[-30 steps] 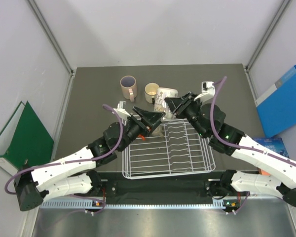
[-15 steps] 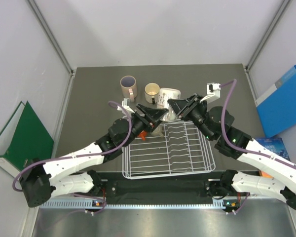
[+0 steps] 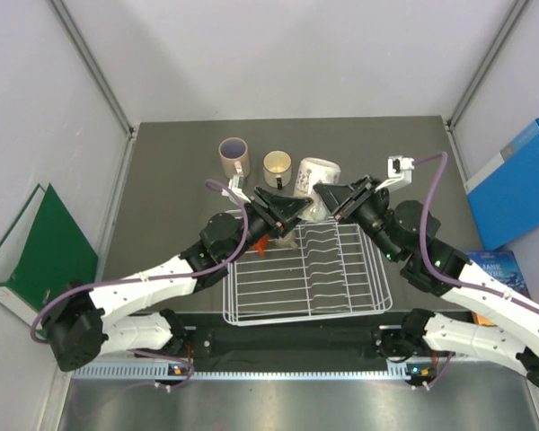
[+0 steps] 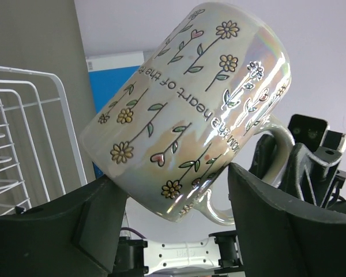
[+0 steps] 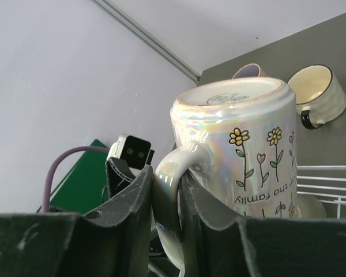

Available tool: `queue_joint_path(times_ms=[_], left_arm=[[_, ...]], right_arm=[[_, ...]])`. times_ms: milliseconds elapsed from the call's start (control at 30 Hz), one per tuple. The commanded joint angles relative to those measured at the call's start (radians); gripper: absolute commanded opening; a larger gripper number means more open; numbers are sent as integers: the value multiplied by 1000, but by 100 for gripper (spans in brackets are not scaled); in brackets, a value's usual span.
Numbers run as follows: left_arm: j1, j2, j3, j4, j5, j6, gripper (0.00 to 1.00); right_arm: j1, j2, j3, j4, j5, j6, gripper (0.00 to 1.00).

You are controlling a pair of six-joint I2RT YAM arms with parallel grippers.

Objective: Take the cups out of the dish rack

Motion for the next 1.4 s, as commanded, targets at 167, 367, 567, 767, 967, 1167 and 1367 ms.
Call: queue_joint_path(times_ms=[167, 367, 567, 767, 967, 1167, 1367], left_arm=[[66, 21, 66, 262, 34, 2, 61], [72, 94, 89, 380, 99, -24, 57], [74, 144, 101, 465, 151, -41, 60], [75, 228, 127, 605, 226, -73, 56], [74, 321, 164, 780, 299, -127, 42], [74, 367, 179, 903, 365, -176, 31], [75, 391, 198, 1002, 428, -221, 9]], right_arm=[[3, -87, -59, 6, -107, 15, 0], [3, -98, -121, -45, -150, 22, 0], [2, -118, -195, -53, -204, 39, 0], [3, -124, -226, -42, -229, 47, 0], [2, -127, -226, -48, -253, 38, 0], [2, -132, -232, -48, -262, 33, 0], [2, -143, -240, -51, -252, 39, 0]])
